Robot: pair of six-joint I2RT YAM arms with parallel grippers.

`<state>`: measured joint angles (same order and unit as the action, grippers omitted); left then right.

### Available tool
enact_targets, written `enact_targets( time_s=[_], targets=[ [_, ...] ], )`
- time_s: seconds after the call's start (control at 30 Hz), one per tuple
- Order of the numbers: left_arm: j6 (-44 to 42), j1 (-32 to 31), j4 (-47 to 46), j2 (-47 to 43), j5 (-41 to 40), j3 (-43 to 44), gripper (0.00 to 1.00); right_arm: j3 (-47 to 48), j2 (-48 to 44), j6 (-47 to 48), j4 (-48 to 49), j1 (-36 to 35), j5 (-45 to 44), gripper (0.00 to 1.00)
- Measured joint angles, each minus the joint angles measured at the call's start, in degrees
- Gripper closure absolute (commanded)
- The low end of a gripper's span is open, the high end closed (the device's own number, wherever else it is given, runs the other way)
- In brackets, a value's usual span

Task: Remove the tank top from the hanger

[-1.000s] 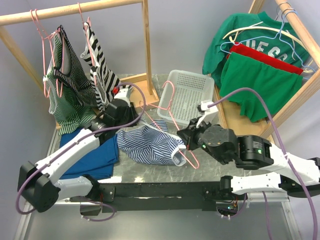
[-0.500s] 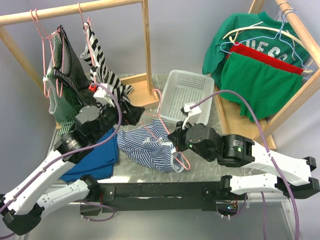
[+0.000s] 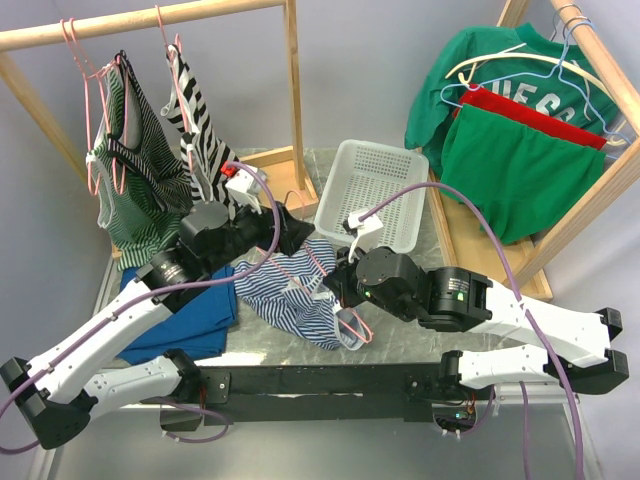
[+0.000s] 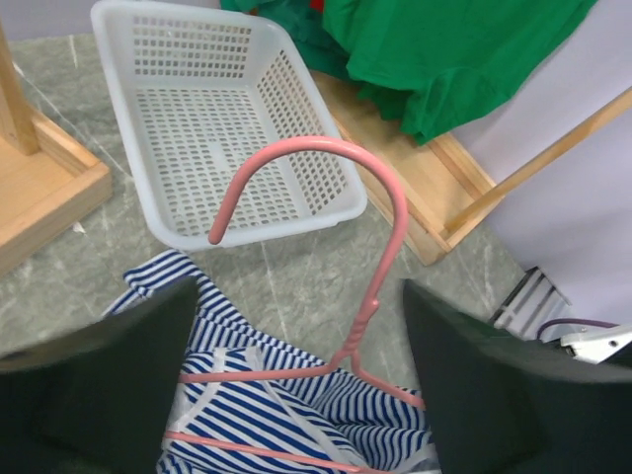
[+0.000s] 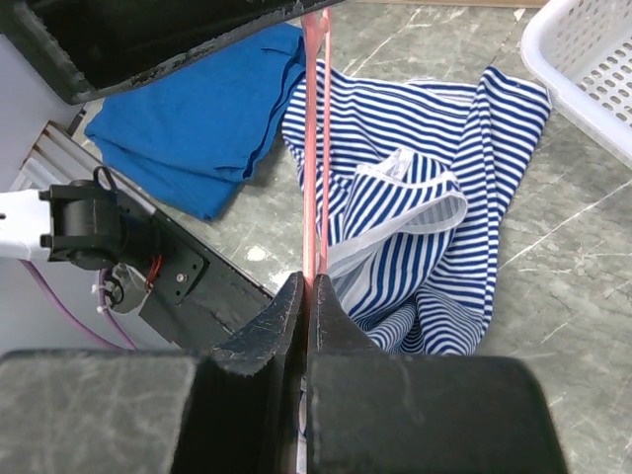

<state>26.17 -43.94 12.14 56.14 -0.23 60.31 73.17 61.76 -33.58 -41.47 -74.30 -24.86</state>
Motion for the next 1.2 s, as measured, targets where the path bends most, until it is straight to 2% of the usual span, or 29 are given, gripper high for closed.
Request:
enact_targets(
  time_s=[0.13,0.23,0.33,0.4,0.53,0.67,0.73,0.77,0.87,1.03,1.2],
  targets=[
    [-0.4,-0.5,-0.5,0.0,0.0,0.0,0.59,0.0,0.0,0.0,0.0,0.0,0.2,1.00],
    [-0.4,-1.2,-0.7,0.1,0.4,0.0,0.67,0.0,0.0,0.0,0.0,0.0,0.4,1.00],
    [-0.5,-1.8,-0.8,0.4,0.5,0.0,0.71,0.0,0.0,0.0,-0.1,0.0,0.4,1.00],
    [-0.5,-2.2,-0.8,0.7,0.5,0.0,0.70,0.0,0.0,0.0,-0.1,0.0,0.3,1.00],
    [-0.2,-2.9,-0.7,0.9,0.5,0.0,0.99,0.0,0.0,0.0,0.0,0.0,0.3,1.00],
    [-1.0,-3.5,-0.3,1.4,-0.1,0.0,0.99,0.1,0.0,0.0,-0.2,0.0,0.0,1.00],
    [-1.0,-3.7,-0.3,1.9,-0.6,0.0,0.99,0.1,0.0,0.0,-0.5,0.0,-0.4,0.89],
    [-1.0,-4.0,-0.3,2.3,-1.0,0.1,0.99,0.1,0.0,0.0,-0.7,0.1,-0.6,0.69],
    [-0.9,-4.3,0.3,3.1,-2.7,0.6,0.99,0.1,-0.2,-0.7,-0.9,0.1,-1.6,0.30],
    [-0.3,-4.6,4.5,6.1,-10.6,3.5,0.99,2.5,-3.2,-2.9,-2.8,0.0,-5.7,0.29],
    [1.3,-4.6,10.2,13.3,-21.2,11.7,0.99,6.3,-6.6,-6.1,-6.6,-0.1,-9.4,0.34]
  ],
)
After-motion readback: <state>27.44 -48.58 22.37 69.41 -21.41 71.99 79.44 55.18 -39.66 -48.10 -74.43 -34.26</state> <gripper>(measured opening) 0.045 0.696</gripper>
